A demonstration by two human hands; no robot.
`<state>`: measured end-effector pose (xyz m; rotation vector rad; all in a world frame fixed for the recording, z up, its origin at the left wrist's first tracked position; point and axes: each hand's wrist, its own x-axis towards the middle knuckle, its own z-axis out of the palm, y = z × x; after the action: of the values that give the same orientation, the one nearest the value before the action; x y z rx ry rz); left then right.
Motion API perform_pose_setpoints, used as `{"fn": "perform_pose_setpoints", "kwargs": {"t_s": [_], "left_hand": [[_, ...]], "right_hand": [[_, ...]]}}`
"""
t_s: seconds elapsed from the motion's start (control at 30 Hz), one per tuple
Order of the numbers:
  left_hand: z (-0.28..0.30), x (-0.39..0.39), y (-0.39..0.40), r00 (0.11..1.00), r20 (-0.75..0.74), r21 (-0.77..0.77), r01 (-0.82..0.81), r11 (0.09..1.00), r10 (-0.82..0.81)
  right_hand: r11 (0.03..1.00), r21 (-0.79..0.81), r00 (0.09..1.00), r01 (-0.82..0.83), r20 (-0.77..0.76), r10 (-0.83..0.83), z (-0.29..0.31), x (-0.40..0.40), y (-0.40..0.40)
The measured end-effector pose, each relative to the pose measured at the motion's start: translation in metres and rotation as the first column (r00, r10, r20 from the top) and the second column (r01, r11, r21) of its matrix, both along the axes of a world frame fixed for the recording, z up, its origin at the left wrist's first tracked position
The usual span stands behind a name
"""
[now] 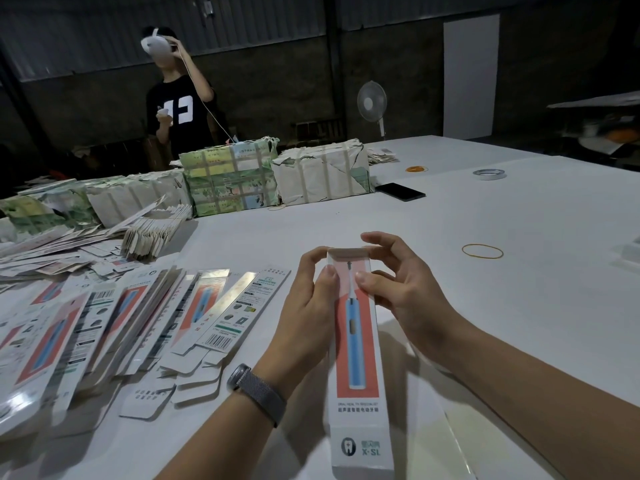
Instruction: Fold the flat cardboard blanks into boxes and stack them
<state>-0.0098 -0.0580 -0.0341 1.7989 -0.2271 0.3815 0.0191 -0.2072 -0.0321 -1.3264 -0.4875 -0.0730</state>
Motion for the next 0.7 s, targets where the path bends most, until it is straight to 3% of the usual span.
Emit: {"fn": "perform_pose_setpoints", "kwargs": {"t_s": [0.17, 0.27, 0.53, 0.7], "left_hand": [[-0.0003, -0.0004, -0.0007, 0.999, 0.03, 0.08, 0.008, 0.997, -0.011], [-0.0015, -0.0003, -0.002, 0.998, 0.056, 0.168, 0.006, 0.986, -0.016], [-0.005, -0.0019, -0.0028, 0.998, 0.004, 0.189, 0.06, 0.98, -0.062], [-0.0052, -0.002, -0.004, 0.997, -0.031, 0.18, 0.073, 0.981, -0.069]], "right_hand": [[0.99, -0.121, 0.995, 0.079, 0.064, -0.071, 0.0038, -0.0023, 0.0022], [0.984, -0.094, 0.987, 0.152, 0.071, -0.146, 0.0071, -0.002, 0.0038], [0.995, -0.002, 0.981, 0.104, -0.167, -0.103, 0.0062, 0.0021, 0.0022], [0.999, -0.008, 0.969, 0.049, -0.241, -0.05, 0.0074, 0.0, 0.0019]]}}
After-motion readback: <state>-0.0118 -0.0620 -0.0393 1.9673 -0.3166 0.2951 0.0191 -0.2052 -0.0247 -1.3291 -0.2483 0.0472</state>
